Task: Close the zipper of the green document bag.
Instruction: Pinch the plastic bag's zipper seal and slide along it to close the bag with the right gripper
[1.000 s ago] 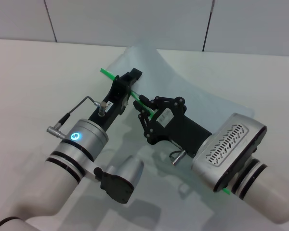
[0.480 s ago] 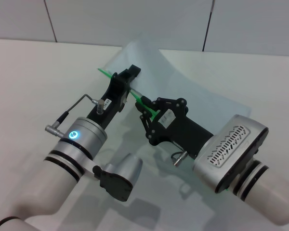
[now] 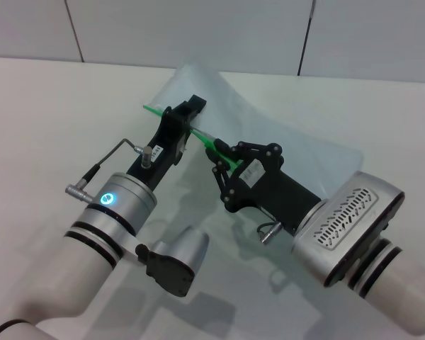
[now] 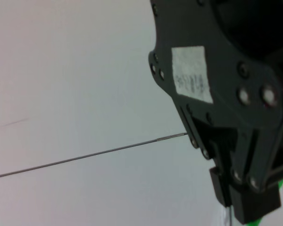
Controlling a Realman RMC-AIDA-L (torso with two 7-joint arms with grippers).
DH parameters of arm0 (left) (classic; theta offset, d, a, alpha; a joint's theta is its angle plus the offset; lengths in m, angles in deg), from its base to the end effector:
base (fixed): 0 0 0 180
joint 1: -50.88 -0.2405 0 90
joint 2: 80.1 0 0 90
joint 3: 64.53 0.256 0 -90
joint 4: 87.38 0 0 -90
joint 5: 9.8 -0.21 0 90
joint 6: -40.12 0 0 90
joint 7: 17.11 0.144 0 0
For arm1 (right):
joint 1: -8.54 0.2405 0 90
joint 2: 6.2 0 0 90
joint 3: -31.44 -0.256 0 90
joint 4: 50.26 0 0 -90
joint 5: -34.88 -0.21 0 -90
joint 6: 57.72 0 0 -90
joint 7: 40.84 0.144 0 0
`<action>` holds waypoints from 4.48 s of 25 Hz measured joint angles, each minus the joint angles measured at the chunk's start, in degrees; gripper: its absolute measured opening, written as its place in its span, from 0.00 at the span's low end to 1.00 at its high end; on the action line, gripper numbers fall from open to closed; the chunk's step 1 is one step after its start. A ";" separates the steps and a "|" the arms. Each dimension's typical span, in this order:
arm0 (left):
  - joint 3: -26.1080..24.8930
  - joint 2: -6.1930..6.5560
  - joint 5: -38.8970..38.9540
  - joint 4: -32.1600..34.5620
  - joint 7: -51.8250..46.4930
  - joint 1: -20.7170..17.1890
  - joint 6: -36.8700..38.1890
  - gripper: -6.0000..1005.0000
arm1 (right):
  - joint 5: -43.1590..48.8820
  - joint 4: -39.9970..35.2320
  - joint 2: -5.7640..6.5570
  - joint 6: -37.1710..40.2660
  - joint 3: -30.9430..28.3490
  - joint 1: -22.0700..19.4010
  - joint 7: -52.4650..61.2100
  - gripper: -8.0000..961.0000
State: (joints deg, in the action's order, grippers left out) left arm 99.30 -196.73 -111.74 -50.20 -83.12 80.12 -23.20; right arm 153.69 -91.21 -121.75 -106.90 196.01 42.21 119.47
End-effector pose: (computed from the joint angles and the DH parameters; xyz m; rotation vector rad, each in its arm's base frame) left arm -0.2167 0.3196 -0.0945 -1.4866 1.0896 0.3890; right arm 0.1790 0.3062 -0.1391 -2.2534 0.1005 0.6895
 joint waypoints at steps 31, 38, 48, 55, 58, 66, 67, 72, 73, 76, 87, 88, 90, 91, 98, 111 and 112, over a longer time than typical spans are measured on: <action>0.00 0.00 0.01 0.08 0.00 -0.40 0.23 0.08 | -0.36 1.09 -0.01 -0.14 -0.17 -0.88 0.09 0.18; 0.00 0.00 0.14 0.03 0.01 -0.41 0.30 0.08 | -0.33 1.28 -0.01 -0.13 -0.22 -1.22 0.09 0.19; 0.00 0.00 0.27 -0.01 0.00 -0.51 0.31 0.09 | -0.52 2.02 -0.01 -0.13 -0.21 -1.86 0.21 0.20; 0.00 0.00 0.27 -0.01 0.00 -0.50 0.31 0.09 | -0.51 2.04 0.00 -0.32 -0.15 -2.21 0.22 0.21; 0.00 0.00 0.27 0.00 0.00 -0.50 0.31 0.09 | 0.01 1.82 0.08 -1.28 0.18 -2.26 0.13 0.21; 0.00 0.07 0.13 0.00 0.00 -0.50 0.30 0.09 | 3.55 1.74 -0.02 -2.19 0.22 -2.29 0.08 0.21; 0.00 0.07 0.13 0.00 0.00 -0.50 0.30 0.09 | 3.55 1.74 -0.02 -2.19 0.22 -2.29 0.08 0.25; 0.00 0.09 0.08 0.00 0.00 -0.50 0.30 0.09 | 3.36 1.76 -0.02 -2.23 -0.09 -2.32 0.07 0.40; 0.00 0.09 0.04 0.00 0.00 -0.50 0.29 0.09 | 3.29 1.79 -0.02 -2.24 -0.15 -2.32 0.10 0.42; 0.00 0.09 -0.15 0.00 0.00 -0.50 0.20 0.09 | 3.14 1.85 -0.04 -2.24 -0.52 -2.31 0.18 0.49; 0.00 0.09 -1.39 0.16 0.00 -0.60 0.18 0.09 | 3.22 1.94 -0.10 -2.69 -1.02 -1.96 0.03 0.49; 0.00 0.09 -1.40 0.17 0.01 -0.63 0.20 0.09 | 3.28 1.95 -0.10 -3.22 -0.99 -2.06 0.01 0.49; 0.01 0.08 -1.43 0.18 0.01 -0.65 0.22 0.09 | 3.26 2.06 -0.10 -4.23 -0.88 -2.20 -0.06 0.48; 0.01 0.08 -1.43 0.18 0.01 -0.66 0.23 0.09 | 3.22 2.07 -0.10 -4.47 -0.87 -2.22 -0.08 0.48; 0.00 0.08 -1.50 0.26 0.07 -0.66 0.20 0.09 | 3.19 2.15 -0.10 -4.67 -0.85 -2.26 -0.13 0.41; 0.00 0.08 -1.67 0.24 0.26 -0.65 0.15 0.09 | 3.18 0.52 -0.19 -1.80 -0.63 -1.95 -5.60 0.40; 0.00 0.08 -1.68 0.22 0.27 -0.65 0.18 0.09 | 3.14 0.25 -0.21 -1.37 -0.80 -2.00 -6.19 0.40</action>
State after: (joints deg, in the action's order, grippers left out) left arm 99.30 -196.64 -113.42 -49.98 -82.85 79.47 -23.02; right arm 156.84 -90.97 -121.97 -108.27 195.21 40.21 113.28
